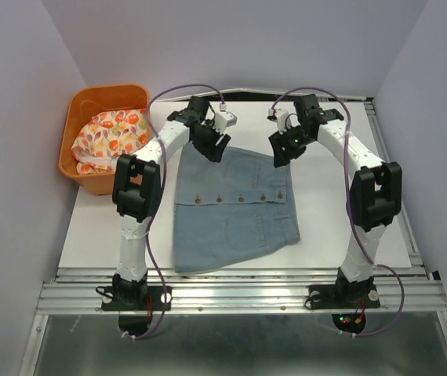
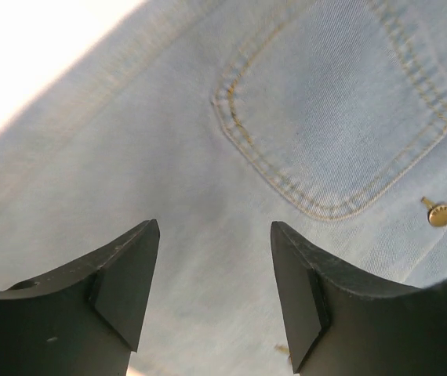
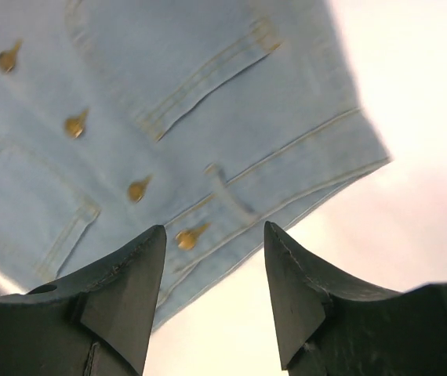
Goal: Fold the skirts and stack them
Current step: Flatten the skirt out
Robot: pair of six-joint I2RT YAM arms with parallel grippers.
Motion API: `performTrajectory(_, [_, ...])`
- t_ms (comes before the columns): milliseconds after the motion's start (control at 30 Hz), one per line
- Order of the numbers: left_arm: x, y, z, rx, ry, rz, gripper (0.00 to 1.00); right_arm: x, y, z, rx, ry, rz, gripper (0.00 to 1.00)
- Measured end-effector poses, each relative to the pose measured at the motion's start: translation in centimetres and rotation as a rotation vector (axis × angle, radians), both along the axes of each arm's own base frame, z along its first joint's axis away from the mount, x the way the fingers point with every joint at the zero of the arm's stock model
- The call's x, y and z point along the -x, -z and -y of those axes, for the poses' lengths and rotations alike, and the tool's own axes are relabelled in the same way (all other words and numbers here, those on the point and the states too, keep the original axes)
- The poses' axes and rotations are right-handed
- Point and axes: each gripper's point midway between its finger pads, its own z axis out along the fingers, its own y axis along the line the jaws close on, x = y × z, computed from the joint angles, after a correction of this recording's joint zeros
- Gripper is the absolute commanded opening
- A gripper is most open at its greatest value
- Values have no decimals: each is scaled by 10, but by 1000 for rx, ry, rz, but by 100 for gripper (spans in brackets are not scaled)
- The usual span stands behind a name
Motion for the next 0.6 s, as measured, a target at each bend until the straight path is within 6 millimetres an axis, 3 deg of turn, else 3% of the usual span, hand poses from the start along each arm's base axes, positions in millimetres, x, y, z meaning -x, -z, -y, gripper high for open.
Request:
performTrajectory(133, [-27,-51,-9,22,29,162,70,-42,8,3,50,61,73,59])
performTrajectory(267, [-73,-101,-19,43,24,317,69,-68,25,16,105,109,101,59])
performTrajectory(333, [-97,-116,-26,52,13,385,69,-81,34,27,126,133,109,59])
performTrajectory(433, [-114,-111,-38,48,1,402,69,-96,52,47,156,165,110,59])
performTrajectory(600, [-123,-59,-55,9,-12,322,69,-101,82,68,189,177,68,59])
